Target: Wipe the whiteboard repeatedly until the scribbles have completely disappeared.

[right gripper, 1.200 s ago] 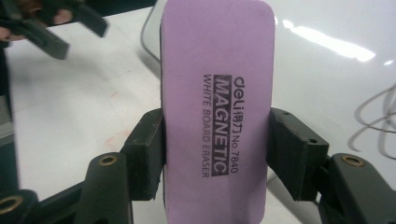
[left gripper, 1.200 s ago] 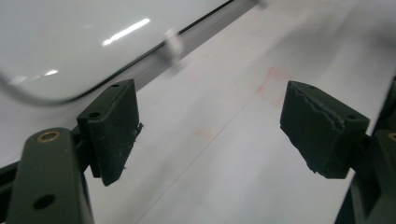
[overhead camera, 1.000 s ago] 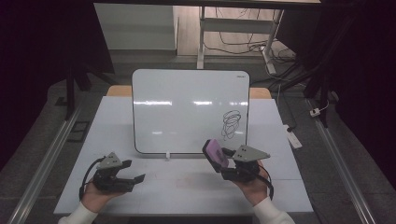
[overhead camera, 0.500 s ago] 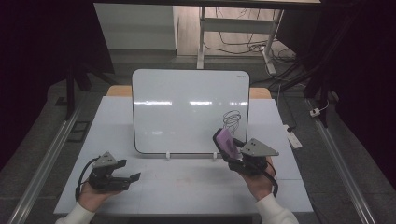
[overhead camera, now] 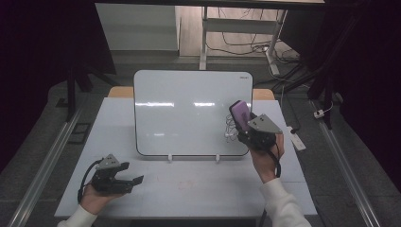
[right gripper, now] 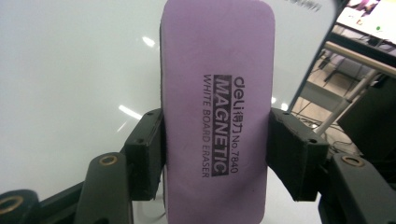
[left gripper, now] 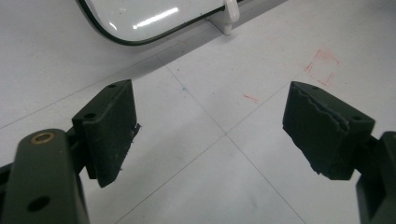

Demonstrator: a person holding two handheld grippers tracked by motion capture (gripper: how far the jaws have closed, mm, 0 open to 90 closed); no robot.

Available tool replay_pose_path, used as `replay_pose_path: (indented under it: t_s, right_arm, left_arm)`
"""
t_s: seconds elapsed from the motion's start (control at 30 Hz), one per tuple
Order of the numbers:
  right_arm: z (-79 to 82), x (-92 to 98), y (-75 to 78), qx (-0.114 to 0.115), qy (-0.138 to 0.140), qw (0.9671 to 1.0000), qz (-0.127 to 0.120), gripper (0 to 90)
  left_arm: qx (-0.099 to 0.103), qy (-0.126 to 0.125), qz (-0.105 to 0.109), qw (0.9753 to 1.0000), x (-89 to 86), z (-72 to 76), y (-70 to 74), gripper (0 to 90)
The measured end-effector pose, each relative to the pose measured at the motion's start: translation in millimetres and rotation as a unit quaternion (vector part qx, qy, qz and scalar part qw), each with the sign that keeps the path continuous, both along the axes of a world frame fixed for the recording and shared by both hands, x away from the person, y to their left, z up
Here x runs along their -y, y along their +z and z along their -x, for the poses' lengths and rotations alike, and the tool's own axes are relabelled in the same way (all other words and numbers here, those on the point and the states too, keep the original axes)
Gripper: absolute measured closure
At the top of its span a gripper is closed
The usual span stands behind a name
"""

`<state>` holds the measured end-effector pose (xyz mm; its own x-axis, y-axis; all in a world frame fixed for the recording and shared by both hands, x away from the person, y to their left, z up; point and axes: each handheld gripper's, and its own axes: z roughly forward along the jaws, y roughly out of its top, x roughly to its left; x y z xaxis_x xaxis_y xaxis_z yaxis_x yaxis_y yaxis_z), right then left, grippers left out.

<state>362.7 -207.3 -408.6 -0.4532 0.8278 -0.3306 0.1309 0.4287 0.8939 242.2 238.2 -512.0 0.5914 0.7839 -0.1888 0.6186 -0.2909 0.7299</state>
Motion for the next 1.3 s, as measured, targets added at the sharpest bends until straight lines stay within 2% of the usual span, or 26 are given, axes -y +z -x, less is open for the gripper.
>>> replay_pose_path:
  t_s: [0.23,0.33,0.4,0.53,0.63,0.73,0.8,0.83,0.93,0.97,1.0,1.3]
  right_arm:
    - [-23.9,-2.9,4.4,0.008,-0.017,0.9998,0.006,40.4]
    - [-32.1,-5.0,2.3,-0.001,-0.018,0.9998,0.004,40.5]
    - [-34.3,-10.2,-2.5,-0.007,-0.010,0.9999,0.011,40.5]
    - [-28.2,-27.1,-12.2,-0.013,0.011,0.9990,0.042,40.5]
    - [-18.8,-41.4,-23.5,-0.020,0.028,0.9965,0.076,40.6]
    - [-8.0,-49.8,-35.4,-0.041,0.054,0.9942,0.084,40.6]
    - [-2.5,-53.2,-41.4,-0.034,0.058,0.9920,0.107,40.6]
    - [-1.5,-53.2,-41.9,-0.034,0.057,0.9917,0.110,40.6]
    - [-6.4,-46.2,-37.6,-0.048,0.050,0.9941,0.084,40.6]
    - [-10.0,-38.9,-33.9,-0.048,0.039,0.9955,0.072,40.6]
    - [-10.0,-38.9,-33.9,-0.048,0.039,0.9955,0.072,40.6]
    - [-27.3,-12.7,-15.2,-0.025,-0.010,0.9991,0.034,40.6]
  left_arm:
    - [-0.002,0.000,-0.001,1.0000,0.5,-0.6,-1.0,18.6]
    - [-0.002,0.000,0.000,1.0000,0.8,-0.6,-0.9,18.6]
    - [-0.002,0.001,-0.001,1.0000,1.1,-0.3,-0.5,18.6]
    - [0.002,-0.002,0.000,1.0000,1.5,0.0,1.1,18.6]
    - [0.001,-0.003,0.001,1.0000,0.9,-0.1,0.6,18.6]
    - [0.000,-0.002,0.003,1.0000,-0.4,-0.5,0.6,18.6]
    - [-0.001,-0.001,0.005,1.0000,-0.9,-0.6,0.7,18.6]
    - [-0.001,-0.002,0.006,1.0000,-0.9,-0.6,0.7,18.6]
    - [0.000,-0.004,0.005,1.0000,-0.9,0.2,1.1,18.6]
    - [0.001,-0.004,0.005,1.0000,-0.9,0.3,1.2,18.6]
    - [0.001,-0.004,0.005,1.0000,-0.8,0.2,1.2,18.6]
    - [0.001,-0.003,0.006,1.0000,0.5,-0.3,1.3,18.6]
